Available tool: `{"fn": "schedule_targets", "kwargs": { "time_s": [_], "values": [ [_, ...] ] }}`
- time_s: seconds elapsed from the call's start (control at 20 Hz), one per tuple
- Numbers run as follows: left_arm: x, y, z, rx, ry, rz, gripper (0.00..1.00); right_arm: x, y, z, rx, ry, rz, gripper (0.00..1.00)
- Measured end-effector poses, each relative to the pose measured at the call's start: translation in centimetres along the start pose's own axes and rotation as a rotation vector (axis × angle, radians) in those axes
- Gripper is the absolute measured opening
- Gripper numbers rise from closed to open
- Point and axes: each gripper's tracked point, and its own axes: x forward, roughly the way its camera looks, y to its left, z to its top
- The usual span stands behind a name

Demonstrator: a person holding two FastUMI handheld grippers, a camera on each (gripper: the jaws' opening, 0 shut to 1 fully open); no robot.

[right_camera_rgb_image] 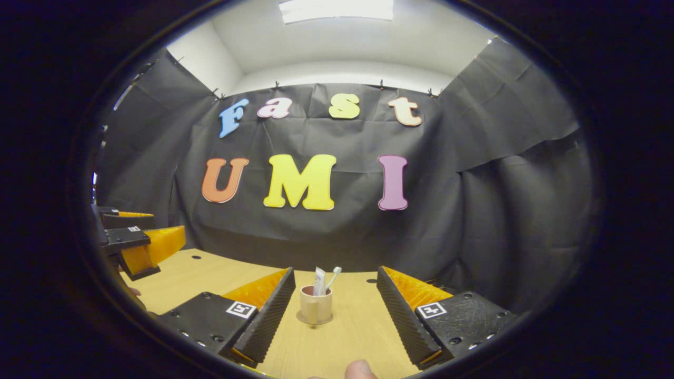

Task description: Put the toothbrush and toothpaste on the desktop into the cup, then pick up the cup and place it on the coaster on the desktop.

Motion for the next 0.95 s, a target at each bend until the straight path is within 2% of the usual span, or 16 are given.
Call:
{"fn": "schedule_targets", "kwargs": {
  "time_s": [0.25, 0.4, 0.45, 0.5, 0.95],
  "values": [
    [0.3, 1.7, -0.7, 0.011, 0.030, 0.078, 0.99, 0.7, 0.3, 0.0, 0.017, 0.007, 0.003, 0.95],
    [0.3, 2.0, -0.4, 0.012, 0.017, 0.089, 0.99, 1.0, 0.4, -0.3, 0.028, 0.015, 0.003, 0.95],
    [0.3, 2.0, -0.3, 0.016, 0.013, 0.091, 0.94, 1.0, 0.5, -0.3, 0.028, 0.016, 0.004, 0.95],
    [0.3, 2.0, -0.3, 0.018, 0.006, 0.090, 1.00, 1.0, 0.6, -0.3, 0.029, 0.017, 0.005, 0.95],
    [0.4, 1.4, -0.5, -0.001, 0.012, 0.061, 1.00, 1.1, 1.2, -0.8, 0.035, 0.034, 0.021, 0.95]
  ]
}}
